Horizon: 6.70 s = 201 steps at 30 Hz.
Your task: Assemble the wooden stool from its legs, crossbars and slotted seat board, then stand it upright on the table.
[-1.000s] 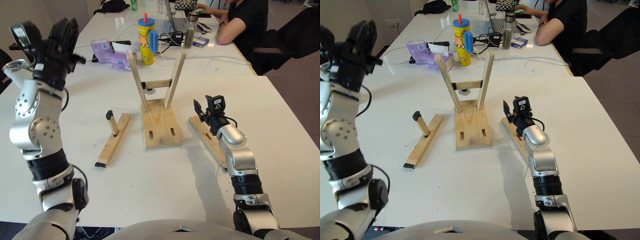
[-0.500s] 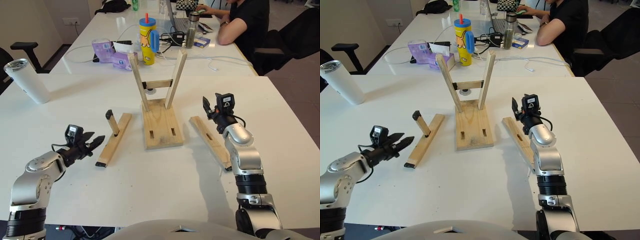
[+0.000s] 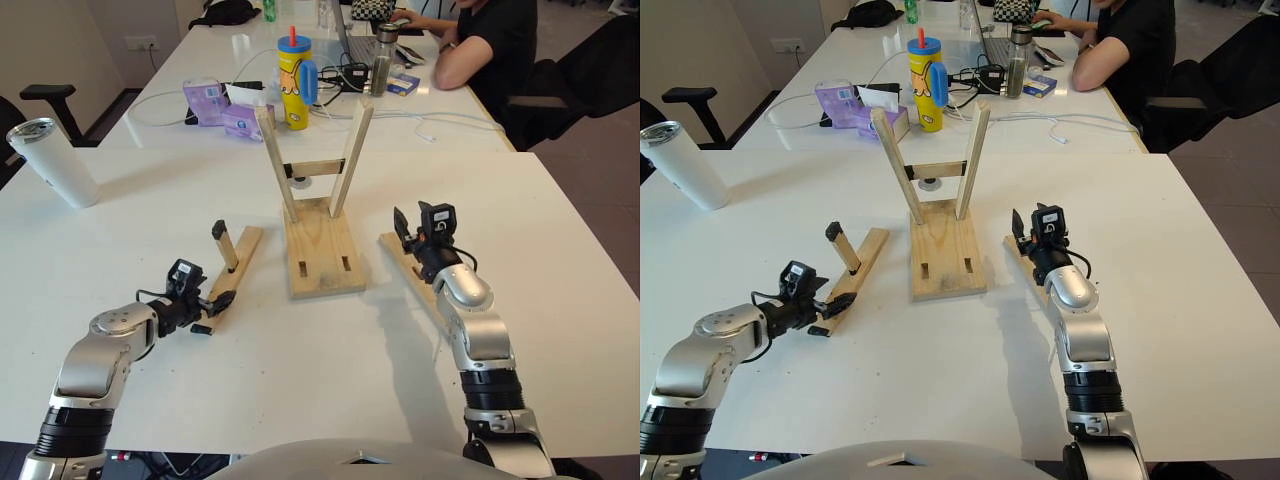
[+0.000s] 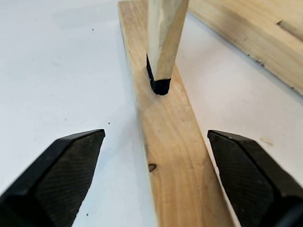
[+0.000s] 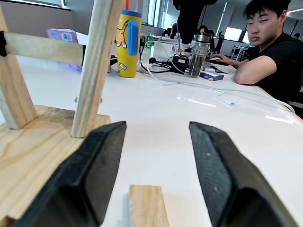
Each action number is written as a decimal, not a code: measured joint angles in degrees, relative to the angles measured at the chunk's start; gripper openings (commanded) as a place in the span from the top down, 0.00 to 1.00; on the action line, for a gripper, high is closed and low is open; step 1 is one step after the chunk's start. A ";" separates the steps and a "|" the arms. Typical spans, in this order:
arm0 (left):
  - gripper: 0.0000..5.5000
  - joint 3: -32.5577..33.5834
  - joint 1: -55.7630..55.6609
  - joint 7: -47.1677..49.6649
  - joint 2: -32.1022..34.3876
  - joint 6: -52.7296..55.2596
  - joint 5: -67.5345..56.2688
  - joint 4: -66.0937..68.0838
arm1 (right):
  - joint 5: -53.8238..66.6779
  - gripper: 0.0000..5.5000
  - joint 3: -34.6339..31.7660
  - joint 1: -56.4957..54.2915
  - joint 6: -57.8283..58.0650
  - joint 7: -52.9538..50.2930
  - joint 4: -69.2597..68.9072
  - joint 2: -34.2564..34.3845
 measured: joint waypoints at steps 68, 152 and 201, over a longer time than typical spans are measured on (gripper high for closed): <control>0.63 -7.80 -10.98 0.61 -13.83 -20.42 -0.11 -12.95 | 75.86 0.76 -19.31 -27.37 48.73 -21.12 -2.20 8.77; 0.44 -2.07 -3.28 1.88 -11.83 -23.02 2.48 -3.74 | 41.64 0.81 -8.73 -7.41 25.67 -9.76 -16.16 0.05; 0.44 -1.63 -2.09 4.00 -12.57 -23.33 3.16 -4.32 | 61.96 0.81 -30.68 -10.70 38.57 3.43 15.95 -15.86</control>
